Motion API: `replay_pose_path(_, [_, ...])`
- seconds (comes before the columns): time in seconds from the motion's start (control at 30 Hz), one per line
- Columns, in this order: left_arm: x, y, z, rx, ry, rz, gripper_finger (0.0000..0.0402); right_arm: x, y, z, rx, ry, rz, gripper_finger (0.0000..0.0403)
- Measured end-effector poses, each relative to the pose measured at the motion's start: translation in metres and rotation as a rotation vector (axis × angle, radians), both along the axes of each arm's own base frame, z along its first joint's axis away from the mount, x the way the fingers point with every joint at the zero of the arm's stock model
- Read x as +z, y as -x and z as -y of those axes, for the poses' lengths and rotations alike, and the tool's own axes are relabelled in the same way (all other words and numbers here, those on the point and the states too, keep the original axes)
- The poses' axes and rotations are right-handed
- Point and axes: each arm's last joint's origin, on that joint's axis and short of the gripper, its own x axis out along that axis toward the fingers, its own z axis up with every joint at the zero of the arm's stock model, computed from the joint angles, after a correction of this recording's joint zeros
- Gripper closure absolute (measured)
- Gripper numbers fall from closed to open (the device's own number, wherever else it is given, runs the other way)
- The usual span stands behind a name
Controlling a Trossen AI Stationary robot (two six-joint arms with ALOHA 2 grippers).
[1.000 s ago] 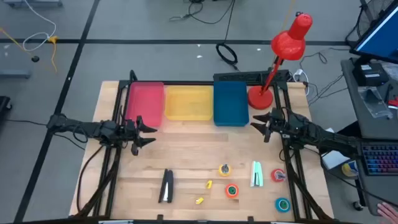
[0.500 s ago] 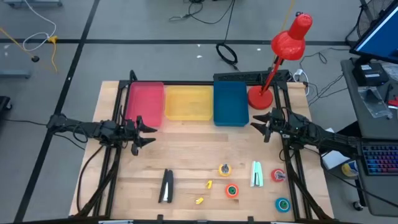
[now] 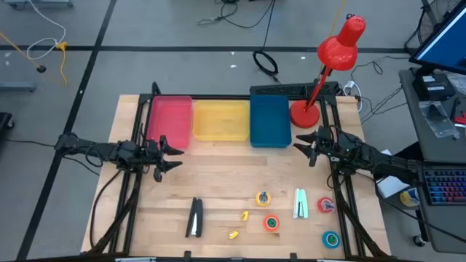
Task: Pick and place Stapler, Stapler remover, tape
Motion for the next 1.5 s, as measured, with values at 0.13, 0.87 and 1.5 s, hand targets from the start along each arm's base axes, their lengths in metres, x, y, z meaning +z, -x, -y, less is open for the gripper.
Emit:
replay_pose_path(0.13, [0.000, 0.000, 0.000, 0.000, 0.000, 0.001, 0.0195, 0.000, 0.000, 0.000, 0.000, 0.000, 0.000, 0.0206])
replay_pose_path(0.87, [0.000, 0.000, 0.000, 0.000, 0.000, 0.000, 0.0194, 0.000, 0.000, 0.000, 0.000, 0.000, 0.001, 0.0206])
replay_pose_path(1.5, [0.000, 0.000, 0.000, 0.000, 0.017, 0.003, 0.0195, 0.016, -0.002, 0.000, -0.024, -0.202, 0.263, 0.0206])
